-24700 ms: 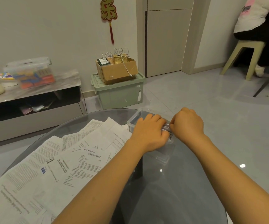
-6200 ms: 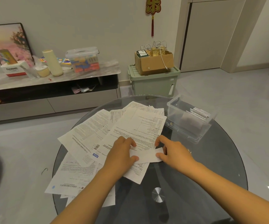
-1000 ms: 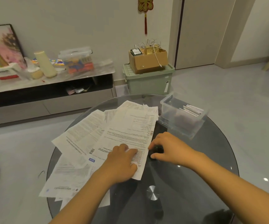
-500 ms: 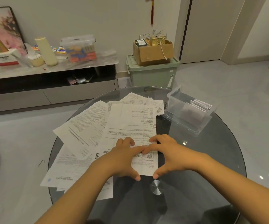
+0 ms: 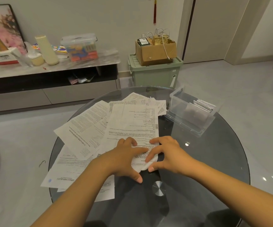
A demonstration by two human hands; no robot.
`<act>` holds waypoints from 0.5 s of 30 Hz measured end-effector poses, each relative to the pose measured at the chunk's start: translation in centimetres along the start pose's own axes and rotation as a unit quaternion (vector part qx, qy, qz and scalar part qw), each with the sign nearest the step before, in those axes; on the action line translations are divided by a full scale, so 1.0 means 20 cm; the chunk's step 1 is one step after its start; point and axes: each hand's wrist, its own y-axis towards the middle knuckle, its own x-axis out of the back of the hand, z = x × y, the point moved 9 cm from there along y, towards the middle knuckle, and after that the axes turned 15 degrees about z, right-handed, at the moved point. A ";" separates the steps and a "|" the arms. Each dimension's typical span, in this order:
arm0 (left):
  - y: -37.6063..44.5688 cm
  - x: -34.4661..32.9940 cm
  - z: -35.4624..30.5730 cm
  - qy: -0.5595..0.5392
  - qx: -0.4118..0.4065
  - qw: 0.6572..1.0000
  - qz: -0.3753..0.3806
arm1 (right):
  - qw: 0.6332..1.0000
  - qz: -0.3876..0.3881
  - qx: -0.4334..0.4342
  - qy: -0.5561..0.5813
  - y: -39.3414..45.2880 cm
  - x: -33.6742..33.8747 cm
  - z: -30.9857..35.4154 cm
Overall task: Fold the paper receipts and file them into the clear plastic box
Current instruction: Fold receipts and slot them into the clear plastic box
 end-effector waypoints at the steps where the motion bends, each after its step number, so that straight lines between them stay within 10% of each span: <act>1: 0.00 0.00 0.00 0.000 -0.003 1.000 -0.001 | 1.000 -0.007 0.003 0.013 0.00 0.01 0.00; 15: -0.22 0.19 0.12 -0.241 -0.068 0.968 -0.028 | 0.970 -0.065 -0.004 0.233 -0.04 0.28 -0.16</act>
